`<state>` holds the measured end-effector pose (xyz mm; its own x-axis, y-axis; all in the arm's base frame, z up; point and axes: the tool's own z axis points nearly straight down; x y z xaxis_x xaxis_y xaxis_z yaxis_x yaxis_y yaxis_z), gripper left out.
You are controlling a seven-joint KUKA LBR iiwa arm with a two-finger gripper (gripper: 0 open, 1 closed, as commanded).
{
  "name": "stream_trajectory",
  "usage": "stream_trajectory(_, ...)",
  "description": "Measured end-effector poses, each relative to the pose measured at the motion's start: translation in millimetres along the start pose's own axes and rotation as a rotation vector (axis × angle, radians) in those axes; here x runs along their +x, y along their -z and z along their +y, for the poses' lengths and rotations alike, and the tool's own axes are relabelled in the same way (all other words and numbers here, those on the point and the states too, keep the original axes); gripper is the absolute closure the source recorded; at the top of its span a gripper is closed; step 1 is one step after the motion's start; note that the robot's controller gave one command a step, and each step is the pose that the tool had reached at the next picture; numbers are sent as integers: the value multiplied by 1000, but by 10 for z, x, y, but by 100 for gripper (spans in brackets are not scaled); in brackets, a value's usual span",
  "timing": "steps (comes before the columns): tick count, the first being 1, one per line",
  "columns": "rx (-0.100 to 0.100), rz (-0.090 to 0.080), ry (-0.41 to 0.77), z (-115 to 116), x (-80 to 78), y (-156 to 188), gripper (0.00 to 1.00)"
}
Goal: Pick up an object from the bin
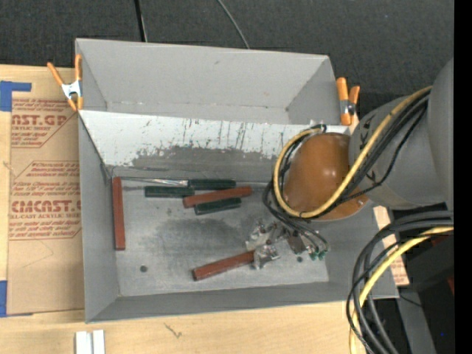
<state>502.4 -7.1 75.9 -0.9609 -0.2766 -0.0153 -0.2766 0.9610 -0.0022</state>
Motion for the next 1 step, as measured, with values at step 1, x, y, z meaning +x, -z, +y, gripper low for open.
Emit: stream_trajectory(1, -2, 13, -7, -246, -213, 1333, 100)
